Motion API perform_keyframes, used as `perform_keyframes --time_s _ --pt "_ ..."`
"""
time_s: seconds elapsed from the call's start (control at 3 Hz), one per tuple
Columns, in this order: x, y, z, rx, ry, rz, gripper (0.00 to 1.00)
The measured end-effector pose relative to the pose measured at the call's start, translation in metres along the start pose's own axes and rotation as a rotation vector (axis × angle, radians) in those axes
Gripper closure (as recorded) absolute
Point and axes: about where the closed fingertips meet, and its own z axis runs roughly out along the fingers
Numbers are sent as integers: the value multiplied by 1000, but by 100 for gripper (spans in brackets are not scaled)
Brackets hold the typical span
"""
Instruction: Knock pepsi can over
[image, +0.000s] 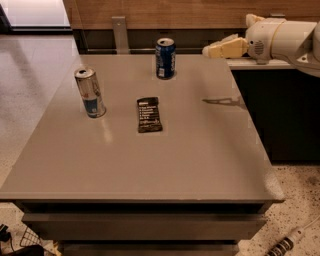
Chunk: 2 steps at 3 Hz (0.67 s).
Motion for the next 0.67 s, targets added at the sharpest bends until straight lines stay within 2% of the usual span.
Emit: perform_keyframes --time_s 0.33,0.67 --pt "18 -13 38 9 0 38 0" --pt "35 -18 76 -25 9 73 0"
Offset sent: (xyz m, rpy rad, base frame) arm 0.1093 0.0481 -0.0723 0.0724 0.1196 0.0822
